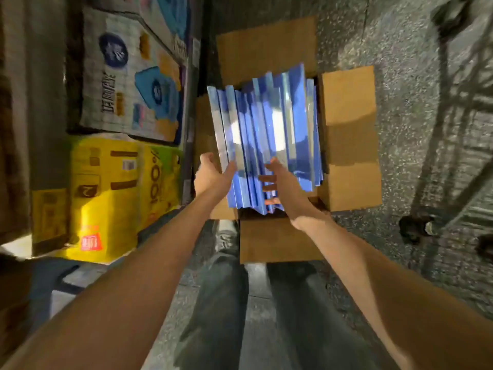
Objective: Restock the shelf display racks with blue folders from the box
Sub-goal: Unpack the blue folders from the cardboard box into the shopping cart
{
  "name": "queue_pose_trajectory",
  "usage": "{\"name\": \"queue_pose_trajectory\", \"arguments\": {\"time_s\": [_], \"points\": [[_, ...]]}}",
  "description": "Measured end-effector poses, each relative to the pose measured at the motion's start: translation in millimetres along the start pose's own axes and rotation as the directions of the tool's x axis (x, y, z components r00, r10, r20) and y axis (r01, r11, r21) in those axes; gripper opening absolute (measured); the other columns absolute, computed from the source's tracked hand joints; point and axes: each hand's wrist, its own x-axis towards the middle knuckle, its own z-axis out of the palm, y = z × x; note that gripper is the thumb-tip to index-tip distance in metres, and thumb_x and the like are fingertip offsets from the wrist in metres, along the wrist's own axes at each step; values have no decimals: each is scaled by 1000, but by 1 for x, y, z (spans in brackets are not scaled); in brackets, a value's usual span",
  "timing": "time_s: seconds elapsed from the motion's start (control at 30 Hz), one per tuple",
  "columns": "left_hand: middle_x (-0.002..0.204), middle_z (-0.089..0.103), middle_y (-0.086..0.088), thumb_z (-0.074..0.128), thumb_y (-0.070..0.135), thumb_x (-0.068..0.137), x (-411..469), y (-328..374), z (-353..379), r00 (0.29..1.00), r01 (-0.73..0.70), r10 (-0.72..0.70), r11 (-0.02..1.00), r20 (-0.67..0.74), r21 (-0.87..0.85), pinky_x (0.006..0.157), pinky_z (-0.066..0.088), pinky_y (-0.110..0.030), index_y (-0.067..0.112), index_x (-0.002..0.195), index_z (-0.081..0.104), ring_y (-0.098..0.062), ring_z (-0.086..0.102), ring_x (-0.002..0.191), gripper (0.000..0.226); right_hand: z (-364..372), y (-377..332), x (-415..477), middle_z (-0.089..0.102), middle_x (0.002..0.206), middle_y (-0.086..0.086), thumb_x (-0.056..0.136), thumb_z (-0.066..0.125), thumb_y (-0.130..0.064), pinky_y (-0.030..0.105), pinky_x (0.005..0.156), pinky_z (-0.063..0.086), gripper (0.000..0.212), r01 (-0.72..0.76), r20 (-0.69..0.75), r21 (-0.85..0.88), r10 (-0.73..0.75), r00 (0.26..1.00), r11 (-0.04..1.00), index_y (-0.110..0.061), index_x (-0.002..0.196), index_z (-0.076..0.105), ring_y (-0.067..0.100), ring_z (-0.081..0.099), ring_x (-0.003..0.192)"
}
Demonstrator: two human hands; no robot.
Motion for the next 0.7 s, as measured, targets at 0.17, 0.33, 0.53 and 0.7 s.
{"name": "queue_pose_trajectory", "arguments": {"time_s": [0.17, 0.33, 0.53, 0.7], "points": [[141, 57, -8, 63, 55, 92, 39, -23, 28, 999, -23, 24, 998, 30, -57, 92, 51, -37, 19, 154, 28, -29, 59, 122, 80, 17, 28, 44, 60, 132, 6, 106, 31, -48, 38, 85, 50, 51, 68, 5, 29, -68, 998, 997, -18, 144, 48, 20, 58, 109], [143, 55, -5, 58, 57, 95, 58, -44, 33, 993, -79, 81, 996, 82, -34, 83, 45, -29, 23, 156, 29, -25, 57, 122, 75, 25, 41, 60, 69, 117, 3, 105, 36, -46, 35, 83, 49, 39, 144, -64, 43, -141, 988, 989, -23, 125, 59, 17, 62, 96], [110, 62, -1, 48, 41, 104, 70, -65, 11, 985, -162, 159, 986, 60, 40, 78, 51, -35, 17, 143, 39, -28, 65, 101, 47, 24, 41, 57, 67, 122, 2, 105, 37, -43, 45, 92, 53, 19, 167, -46, -31, -168, 985, 985, -35, 116, 51, 25, 64, 105], [120, 60, -10, 39, 22, 106, 67, -60, 8, 937, -350, 346, 933, 51, 85, 52, 50, -31, 43, 156, -17, -9, 51, 50, 78, 27, 39, 58, 68, 121, 4, 106, 36, -41, 42, 85, 55, 22, 199, -64, -80, -204, 977, 977, -32, 122, 48, 20, 64, 95]]}}
